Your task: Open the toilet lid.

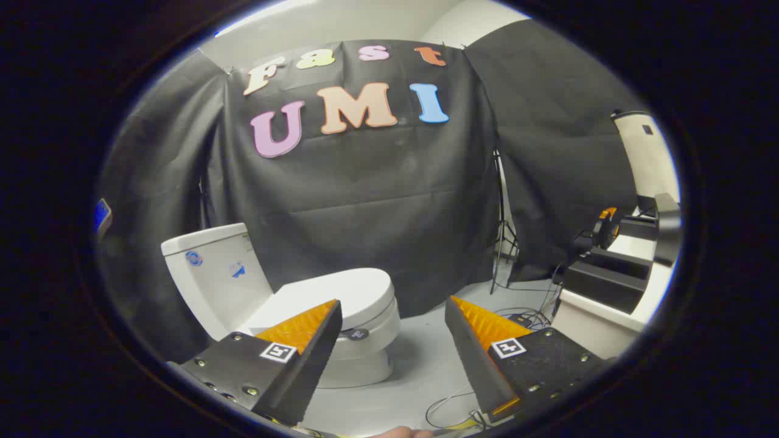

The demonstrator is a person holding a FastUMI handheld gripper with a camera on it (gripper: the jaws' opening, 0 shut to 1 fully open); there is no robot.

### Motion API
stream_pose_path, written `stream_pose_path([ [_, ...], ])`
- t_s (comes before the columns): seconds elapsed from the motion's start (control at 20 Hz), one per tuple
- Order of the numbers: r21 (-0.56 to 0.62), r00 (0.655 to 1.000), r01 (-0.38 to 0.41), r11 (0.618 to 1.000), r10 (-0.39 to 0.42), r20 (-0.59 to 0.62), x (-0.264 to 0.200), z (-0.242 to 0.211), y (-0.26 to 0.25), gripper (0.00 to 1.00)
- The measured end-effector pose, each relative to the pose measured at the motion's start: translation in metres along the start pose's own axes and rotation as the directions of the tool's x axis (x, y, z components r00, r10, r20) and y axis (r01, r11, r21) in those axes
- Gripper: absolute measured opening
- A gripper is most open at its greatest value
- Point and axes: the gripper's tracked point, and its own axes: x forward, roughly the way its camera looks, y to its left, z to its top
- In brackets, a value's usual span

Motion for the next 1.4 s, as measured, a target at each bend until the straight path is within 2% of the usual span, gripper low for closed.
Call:
stream_pose_path([
  [0.25,-0.031,0.998,-0.054,0.998,0.055,0.028,-0.018,0.006,0.037,1.0],
  [0.45,-0.041,1.0,0.022,0.999,-0.022,0.005,-0.024,-0.008,0.038,1.0],
  [0.6,-0.083,0.998,0.044,0.996,-0.046,-0.034,-0.028,-0.012,0.039,1.0],
  [0.9,-0.059,0.998,0.054,0.997,-0.057,-0.041,-0.018,-0.012,0.042,1.0],
  [1.05,0.019,0.994,0.099,0.995,-0.098,-0.054,-0.006,-0.019,0.029,1.0],
  [1.15,0.099,0.993,0.099,0.99,-0.093,-0.067,0.003,-0.03,0.031,1.0],
  [1.4,0.167,0.986,0.144,0.975,-0.128,-0.103,0.034,-0.053,0.021,1.0],
])
